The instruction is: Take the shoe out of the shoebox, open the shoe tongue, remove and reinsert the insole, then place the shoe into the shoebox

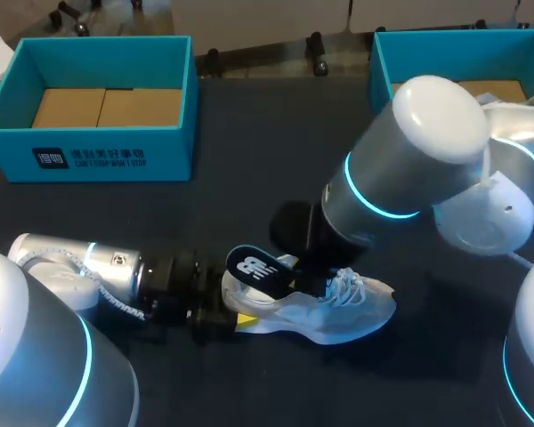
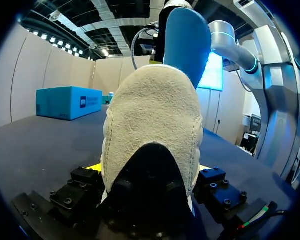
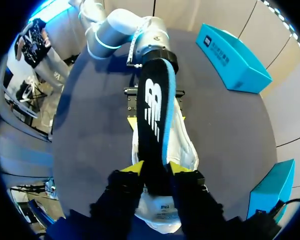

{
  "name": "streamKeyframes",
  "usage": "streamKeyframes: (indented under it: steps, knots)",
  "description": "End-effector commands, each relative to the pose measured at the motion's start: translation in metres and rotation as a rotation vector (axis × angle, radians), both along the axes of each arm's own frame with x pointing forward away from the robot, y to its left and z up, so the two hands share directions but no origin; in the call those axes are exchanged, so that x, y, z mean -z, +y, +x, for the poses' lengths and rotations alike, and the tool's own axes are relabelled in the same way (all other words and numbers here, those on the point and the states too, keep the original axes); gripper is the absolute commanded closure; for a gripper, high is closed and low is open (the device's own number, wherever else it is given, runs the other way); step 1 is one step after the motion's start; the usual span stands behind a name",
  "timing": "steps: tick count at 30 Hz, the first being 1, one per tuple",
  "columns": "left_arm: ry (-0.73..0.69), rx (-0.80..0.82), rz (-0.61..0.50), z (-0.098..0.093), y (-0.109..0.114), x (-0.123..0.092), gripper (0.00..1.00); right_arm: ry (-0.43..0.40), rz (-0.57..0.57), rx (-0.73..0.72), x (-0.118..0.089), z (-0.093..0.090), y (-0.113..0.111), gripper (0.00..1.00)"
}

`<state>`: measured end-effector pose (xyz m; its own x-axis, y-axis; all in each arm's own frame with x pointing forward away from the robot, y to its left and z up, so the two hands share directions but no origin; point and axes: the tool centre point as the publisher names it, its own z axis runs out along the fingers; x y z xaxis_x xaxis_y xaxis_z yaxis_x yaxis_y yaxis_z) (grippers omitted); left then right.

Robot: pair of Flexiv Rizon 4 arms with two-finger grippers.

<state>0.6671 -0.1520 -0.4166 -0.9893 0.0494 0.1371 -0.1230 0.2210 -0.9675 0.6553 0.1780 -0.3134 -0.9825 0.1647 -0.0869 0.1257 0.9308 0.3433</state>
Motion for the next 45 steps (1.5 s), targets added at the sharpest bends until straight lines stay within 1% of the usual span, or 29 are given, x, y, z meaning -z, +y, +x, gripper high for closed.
streamKeyframes:
  steps: [1, 6, 10, 12, 17, 20, 23, 27, 31, 34, 36, 37, 38, 40, 42, 44, 45]
  knots:
    - [0.001, 0.000, 0.000, 0.001, 0.000, 0.000, 1.00, -0.004, -0.013, 0.003, -0.001, -0.002, 0.005, 0.62]
    - [0.001, 0.000, 0.000, 0.001, 0.000, 0.000, 1.00, 0.002, -0.017, 0.017, -0.004, -0.002, 0.004, 0.62]
    - [0.001, 0.000, 0.000, 0.001, 0.000, 0.000, 1.00, -0.003, -0.014, 0.038, -0.009, 0.000, 0.000, 0.56]
    - [0.001, 0.000, 0.000, 0.001, 0.000, 0.000, 1.00, -0.004, -0.017, 0.050, -0.012, 0.003, -0.002, 0.55]
    - [0.001, 0.000, 0.000, 0.001, 0.000, 0.000, 1.00, -0.006, 0.016, 0.038, -0.019, 0.013, -0.002, 0.57]
    - [0.001, 0.000, 0.000, 0.001, 0.000, 0.000, 1.00, 0.038, 0.034, 0.010, -0.023, 0.022, 0.002, 0.58]
    - [0.001, 0.000, 0.000, 0.001, 0.000, 0.000, 1.00, 0.106, 0.033, -0.031, -0.025, 0.031, 0.009, 0.58]
    - [0.001, 0.000, 0.000, 0.001, 0.000, 0.000, 1.00, 0.188, 0.050, -0.060, -0.021, 0.038, 0.018, 0.58]
    - [0.001, 0.000, 0.000, 0.001, 0.000, 0.000, 1.00, 0.233, 0.086, -0.083, -0.018, 0.038, 0.025, 0.59]
    - [0.001, 0.000, 0.000, 0.001, 0.000, 0.000, 1.00, 0.261, 0.122, -0.105, -0.019, 0.037, 0.028, 0.62]
    - [0.001, 0.000, 0.000, 0.001, 0.000, 0.000, 1.00, 0.294, 0.091, -0.102, -0.022, 0.035, 0.029, 0.63]
    - [0.001, 0.000, 0.000, 0.001, 0.000, 0.000, 1.00, 0.302, 0.034, -0.082, -0.025, 0.033, 0.028, 0.62]
    - [0.001, 0.000, 0.000, 0.001, 0.000, 0.000, 1.00, 0.302, 0.034, -0.082, -0.025, 0.033, 0.028, 0.63]
    - [0.001, 0.000, 0.000, 0.001, 0.000, 0.000, 1.00, 0.302, 0.034, -0.082, -0.025, 0.033, 0.028, 0.55]
    - [0.001, 0.000, 0.000, 0.001, 0.000, 0.000, 1.00, 0.302, 0.034, -0.082, -0.025, 0.033, 0.028, 0.53]
    - [0.001, 0.000, 0.000, 0.001, 0.000, 0.000, 1.00, 0.302, 0.034, -0.082, -0.025, 0.033, 0.028, 0.56]
    - [0.001, 0.000, 0.000, 0.001, 0.000, 0.000, 1.00, 0.302, 0.034, -0.082, -0.025, 0.033, 0.028, 0.70]
